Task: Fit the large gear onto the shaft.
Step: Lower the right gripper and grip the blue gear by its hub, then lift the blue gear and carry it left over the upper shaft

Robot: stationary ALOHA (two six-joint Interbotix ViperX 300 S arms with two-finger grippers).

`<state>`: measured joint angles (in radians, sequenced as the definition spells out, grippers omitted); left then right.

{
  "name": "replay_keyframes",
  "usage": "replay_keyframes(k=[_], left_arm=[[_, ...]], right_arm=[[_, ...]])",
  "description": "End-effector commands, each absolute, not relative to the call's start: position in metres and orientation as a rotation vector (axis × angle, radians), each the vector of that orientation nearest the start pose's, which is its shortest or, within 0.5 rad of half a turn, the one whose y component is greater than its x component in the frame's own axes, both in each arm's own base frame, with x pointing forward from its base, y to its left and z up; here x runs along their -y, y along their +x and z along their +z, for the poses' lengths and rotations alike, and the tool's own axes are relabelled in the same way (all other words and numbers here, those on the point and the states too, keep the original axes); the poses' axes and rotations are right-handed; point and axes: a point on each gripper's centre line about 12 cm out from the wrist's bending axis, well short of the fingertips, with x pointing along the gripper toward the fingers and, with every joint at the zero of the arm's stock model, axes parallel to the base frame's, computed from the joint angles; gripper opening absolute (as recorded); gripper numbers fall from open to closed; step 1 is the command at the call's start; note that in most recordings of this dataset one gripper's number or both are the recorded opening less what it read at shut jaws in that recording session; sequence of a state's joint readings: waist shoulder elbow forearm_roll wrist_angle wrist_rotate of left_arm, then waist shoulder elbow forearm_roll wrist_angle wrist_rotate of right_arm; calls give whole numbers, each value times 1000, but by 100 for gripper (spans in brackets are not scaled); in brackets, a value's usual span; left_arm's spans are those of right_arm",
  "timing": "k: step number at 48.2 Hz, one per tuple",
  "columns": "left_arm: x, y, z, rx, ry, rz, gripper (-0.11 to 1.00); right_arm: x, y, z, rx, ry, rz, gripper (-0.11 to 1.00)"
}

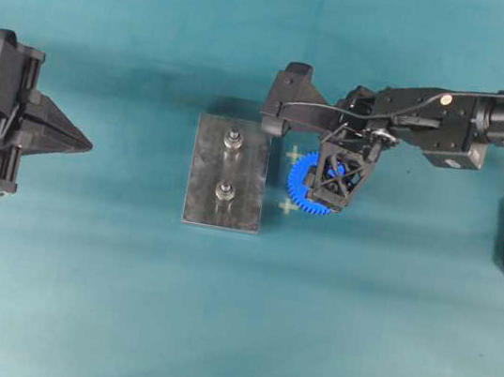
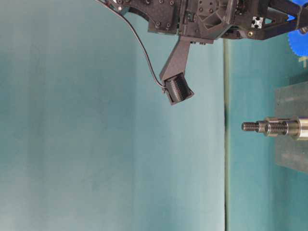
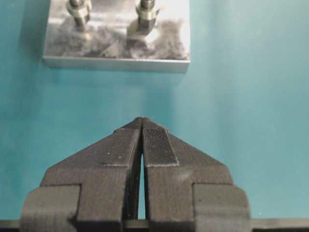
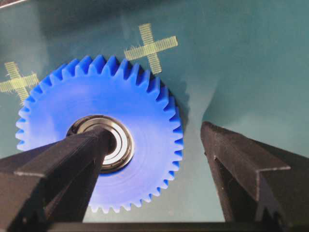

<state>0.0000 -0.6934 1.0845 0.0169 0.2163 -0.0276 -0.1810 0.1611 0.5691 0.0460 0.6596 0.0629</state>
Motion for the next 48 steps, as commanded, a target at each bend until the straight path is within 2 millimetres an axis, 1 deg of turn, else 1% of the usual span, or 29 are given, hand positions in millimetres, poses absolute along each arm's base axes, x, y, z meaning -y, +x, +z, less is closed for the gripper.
replay_keyframes(k=[1, 3, 5, 7, 11, 12, 17, 24, 28, 37, 44, 48], left_arm=[[-1, 232, 221, -581, -9, 8, 0], [-1, 232, 221, -581, -10, 9, 0], [-1, 232, 221, -583, -10, 9, 0], [-1, 232, 221, -583, -10, 9, 0], [-1, 232, 221, -583, -12, 9, 0], [-1, 232, 221, -583, -10, 9, 0], [-1, 232, 222, -578, -12, 9, 0], [0, 232, 221, -575, -10, 7, 0], [-1, 232, 221, -574, -12, 9, 0], [-1, 233, 222, -571, -10, 8, 0], [0, 233, 222, -571, -11, 7, 0], [0, 233, 222, -567, -13, 8, 0]], right_arm=[[63, 347, 96, -1381, 237, -211, 88], [63, 346, 96, -1387, 238, -211, 86], [63, 346, 96, -1393, 238, -210, 81], [63, 345, 96, -1397, 239, -210, 72], [63, 345, 96, -1404, 239, -210, 52], [63, 345, 96, -1405, 239, -210, 49], [63, 345, 99, -1397, 239, -210, 49], [65, 348, 109, -1368, 238, -212, 49], [65, 351, 118, -1351, 238, -212, 49], [68, 361, 148, -1323, 230, -205, 49], [70, 371, 165, -1309, 226, -201, 49], [71, 380, 179, -1286, 224, -198, 49]])
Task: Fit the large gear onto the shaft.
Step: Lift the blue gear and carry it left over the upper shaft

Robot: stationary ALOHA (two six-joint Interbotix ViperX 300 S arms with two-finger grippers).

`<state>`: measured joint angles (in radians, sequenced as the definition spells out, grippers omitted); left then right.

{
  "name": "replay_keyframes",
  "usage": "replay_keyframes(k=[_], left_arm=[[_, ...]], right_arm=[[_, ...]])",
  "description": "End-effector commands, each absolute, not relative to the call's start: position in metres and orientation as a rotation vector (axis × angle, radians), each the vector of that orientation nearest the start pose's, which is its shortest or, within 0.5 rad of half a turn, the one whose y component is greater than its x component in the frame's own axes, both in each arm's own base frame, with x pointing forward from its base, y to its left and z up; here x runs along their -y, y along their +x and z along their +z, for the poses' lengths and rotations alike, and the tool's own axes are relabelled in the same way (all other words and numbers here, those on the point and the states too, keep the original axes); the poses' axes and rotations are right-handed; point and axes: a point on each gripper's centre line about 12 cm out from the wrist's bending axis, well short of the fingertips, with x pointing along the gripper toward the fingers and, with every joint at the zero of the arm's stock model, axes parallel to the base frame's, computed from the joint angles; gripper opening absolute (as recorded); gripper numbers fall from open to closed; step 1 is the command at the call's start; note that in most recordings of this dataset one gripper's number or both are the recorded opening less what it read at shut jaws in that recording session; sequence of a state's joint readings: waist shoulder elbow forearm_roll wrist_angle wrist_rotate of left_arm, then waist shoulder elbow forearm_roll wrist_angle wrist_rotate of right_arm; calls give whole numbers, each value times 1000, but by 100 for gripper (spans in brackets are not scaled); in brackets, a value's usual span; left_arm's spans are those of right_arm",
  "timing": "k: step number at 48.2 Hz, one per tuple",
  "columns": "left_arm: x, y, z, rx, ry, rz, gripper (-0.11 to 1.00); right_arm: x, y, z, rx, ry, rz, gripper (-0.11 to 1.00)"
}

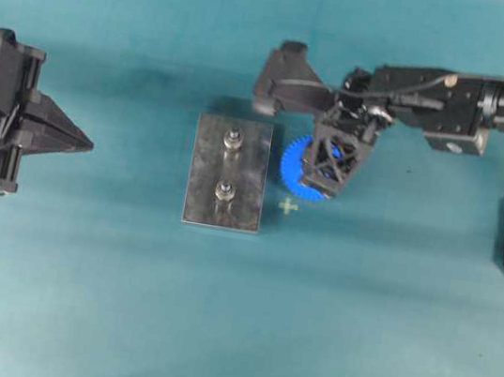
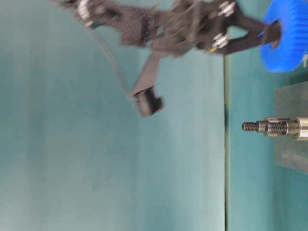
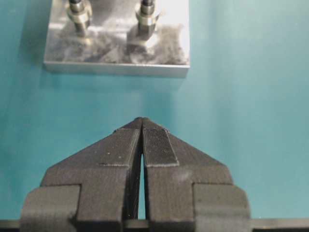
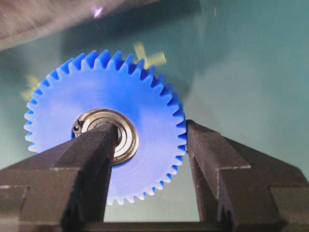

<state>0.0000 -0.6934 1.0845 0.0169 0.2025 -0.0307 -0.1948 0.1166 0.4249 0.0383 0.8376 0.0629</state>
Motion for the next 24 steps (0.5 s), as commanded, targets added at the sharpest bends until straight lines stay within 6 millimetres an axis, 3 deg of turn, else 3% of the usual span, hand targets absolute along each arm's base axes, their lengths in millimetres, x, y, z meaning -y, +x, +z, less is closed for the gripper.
replay_keyframes(k=[1, 11, 24], left_arm=[[-1, 232, 222, -571, -13, 9, 0], [0, 232, 223, -566, -13, 8, 0], [0, 231, 221, -572, -13, 8, 0]], right_arm=[[72, 382, 182, -1282, 222, -198, 49], [80, 410, 208, -1229, 217, -200, 49], [86, 439, 207, -1213, 190, -181, 49]])
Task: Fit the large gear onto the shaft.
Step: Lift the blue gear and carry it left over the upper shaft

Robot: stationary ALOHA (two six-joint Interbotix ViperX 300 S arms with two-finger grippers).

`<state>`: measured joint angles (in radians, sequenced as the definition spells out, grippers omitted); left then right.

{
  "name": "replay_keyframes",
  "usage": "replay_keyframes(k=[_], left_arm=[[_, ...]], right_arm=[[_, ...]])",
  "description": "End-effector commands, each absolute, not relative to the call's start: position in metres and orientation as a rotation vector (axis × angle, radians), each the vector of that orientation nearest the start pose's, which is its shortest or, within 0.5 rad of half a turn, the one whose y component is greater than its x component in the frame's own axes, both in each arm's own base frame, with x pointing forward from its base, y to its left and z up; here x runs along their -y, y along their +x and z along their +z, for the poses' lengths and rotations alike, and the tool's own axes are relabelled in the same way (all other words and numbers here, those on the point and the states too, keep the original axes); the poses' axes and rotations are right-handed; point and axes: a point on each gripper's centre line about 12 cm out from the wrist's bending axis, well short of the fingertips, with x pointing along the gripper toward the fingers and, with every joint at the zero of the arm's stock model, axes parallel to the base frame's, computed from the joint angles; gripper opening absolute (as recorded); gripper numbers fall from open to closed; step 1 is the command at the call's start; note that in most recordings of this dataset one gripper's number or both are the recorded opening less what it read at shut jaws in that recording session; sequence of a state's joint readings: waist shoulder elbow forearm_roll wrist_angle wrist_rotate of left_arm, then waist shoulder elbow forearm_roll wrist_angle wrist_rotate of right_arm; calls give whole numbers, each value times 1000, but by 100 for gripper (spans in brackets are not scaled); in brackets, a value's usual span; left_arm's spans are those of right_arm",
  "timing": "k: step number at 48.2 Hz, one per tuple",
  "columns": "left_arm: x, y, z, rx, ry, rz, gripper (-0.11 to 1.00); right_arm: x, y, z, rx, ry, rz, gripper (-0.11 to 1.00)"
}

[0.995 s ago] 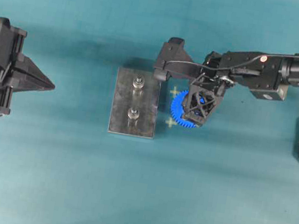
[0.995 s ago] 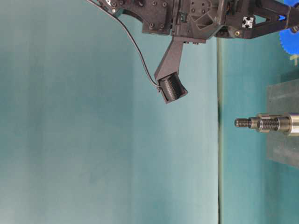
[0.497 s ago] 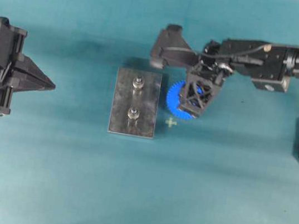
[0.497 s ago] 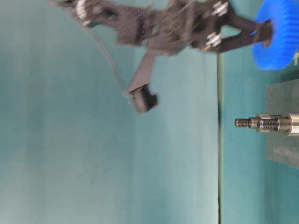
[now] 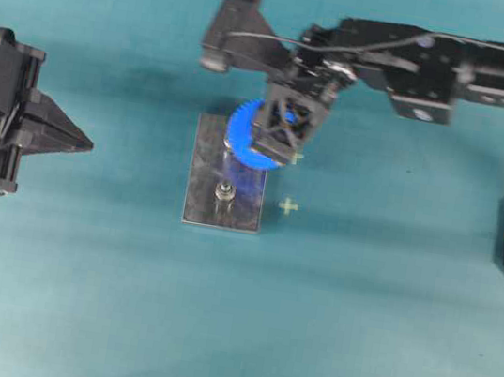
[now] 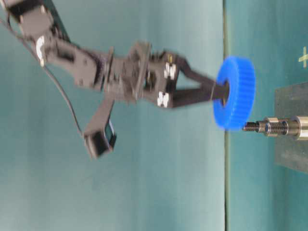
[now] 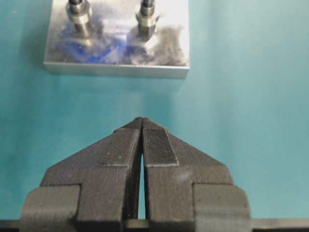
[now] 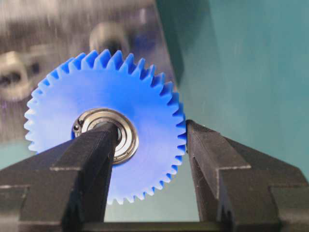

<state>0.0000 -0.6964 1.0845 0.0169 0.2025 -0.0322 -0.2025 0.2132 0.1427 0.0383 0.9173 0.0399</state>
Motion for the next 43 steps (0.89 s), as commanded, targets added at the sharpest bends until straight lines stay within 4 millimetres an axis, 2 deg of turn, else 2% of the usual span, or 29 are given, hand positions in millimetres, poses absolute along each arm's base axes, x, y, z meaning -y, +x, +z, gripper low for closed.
replay_keyframes(k=[1, 14, 23, 43], left_arm=[[0, 231, 221, -572, -14, 8, 0], [0, 231, 222, -566, -16, 8, 0], [0, 231, 221, -569, -15, 7, 0], [0, 229, 218, -575, -17, 9, 0]], right_arm=[[87, 441, 206, -1215, 191, -183, 49], [91, 460, 204, -1242, 155, -155, 49], [94, 460, 198, -1305, 159, -151, 49], [97, 461, 202, -1292, 160, -155, 49]])
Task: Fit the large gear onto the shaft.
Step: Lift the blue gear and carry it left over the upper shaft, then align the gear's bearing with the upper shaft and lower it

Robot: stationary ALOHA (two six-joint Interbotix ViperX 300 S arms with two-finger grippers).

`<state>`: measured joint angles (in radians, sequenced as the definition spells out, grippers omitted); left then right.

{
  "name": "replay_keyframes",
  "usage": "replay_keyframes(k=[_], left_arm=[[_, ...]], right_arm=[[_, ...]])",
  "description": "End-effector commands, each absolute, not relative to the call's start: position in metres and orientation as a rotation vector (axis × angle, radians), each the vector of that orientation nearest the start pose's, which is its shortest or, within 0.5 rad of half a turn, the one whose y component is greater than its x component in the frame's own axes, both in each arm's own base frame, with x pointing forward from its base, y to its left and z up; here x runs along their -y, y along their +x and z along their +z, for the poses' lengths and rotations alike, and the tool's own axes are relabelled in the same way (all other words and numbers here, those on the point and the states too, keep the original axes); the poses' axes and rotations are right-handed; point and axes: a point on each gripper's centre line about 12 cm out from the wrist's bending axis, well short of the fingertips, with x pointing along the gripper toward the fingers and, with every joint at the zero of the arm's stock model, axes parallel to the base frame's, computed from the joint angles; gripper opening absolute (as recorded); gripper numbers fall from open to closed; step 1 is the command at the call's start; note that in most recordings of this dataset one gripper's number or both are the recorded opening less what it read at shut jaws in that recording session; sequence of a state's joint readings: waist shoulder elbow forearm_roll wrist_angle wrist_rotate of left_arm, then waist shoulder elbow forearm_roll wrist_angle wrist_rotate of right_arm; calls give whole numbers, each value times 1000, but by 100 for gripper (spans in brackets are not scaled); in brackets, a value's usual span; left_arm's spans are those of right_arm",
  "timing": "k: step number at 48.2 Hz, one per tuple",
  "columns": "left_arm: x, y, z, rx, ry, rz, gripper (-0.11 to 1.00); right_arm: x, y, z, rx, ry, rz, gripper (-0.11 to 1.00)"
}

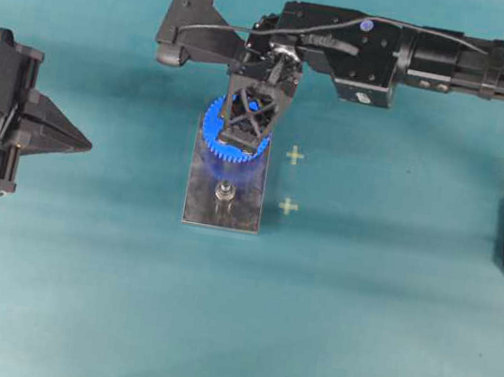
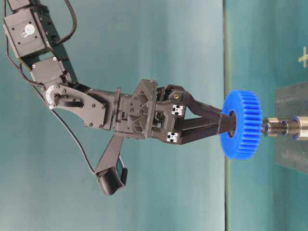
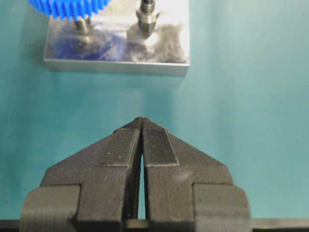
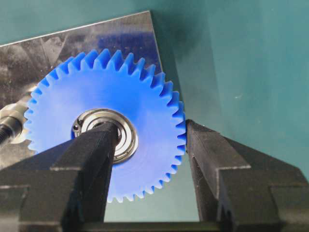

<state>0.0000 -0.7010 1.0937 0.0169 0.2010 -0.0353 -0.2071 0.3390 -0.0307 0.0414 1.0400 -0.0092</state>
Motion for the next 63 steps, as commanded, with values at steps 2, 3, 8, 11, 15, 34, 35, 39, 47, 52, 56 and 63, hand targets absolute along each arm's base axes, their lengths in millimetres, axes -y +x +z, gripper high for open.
replay_keyframes(k=[2, 3, 8, 11, 15, 34, 35, 39, 47, 52, 56, 63], left_arm=[[0, 229, 218, -577, -15, 7, 0], [0, 229, 218, -575, -15, 7, 0], [0, 229, 218, -575, -20, 8, 0], [0, 229, 218, -578, -24, 10, 0], [0, 229, 217, -580, -35, 13, 0], [0, 229, 217, -578, -38, 14, 0], [0, 229, 217, -578, -40, 16, 0], [0, 229, 216, -581, -39, 14, 0], [0, 228, 217, -580, -38, 14, 0], [0, 228, 216, -581, -39, 14, 0], [0, 228, 217, -580, -38, 14, 0], [0, 228, 216, -581, -38, 14, 0]], right_arm=[[97, 461, 203, -1291, 159, -154, 49], [97, 461, 203, -1291, 159, -154, 49], [97, 462, 203, -1284, 160, -154, 49], [97, 462, 204, -1281, 159, -154, 49], [97, 462, 204, -1281, 161, -154, 49], [97, 463, 203, -1282, 162, -153, 49], [97, 463, 203, -1282, 162, -153, 49], [97, 464, 204, -1279, 162, -153, 49], [95, 465, 205, -1277, 165, -148, 54], [93, 466, 205, -1275, 184, -140, 54], [91, 466, 203, -1279, 196, -134, 54], [88, 467, 202, -1281, 198, -126, 55]])
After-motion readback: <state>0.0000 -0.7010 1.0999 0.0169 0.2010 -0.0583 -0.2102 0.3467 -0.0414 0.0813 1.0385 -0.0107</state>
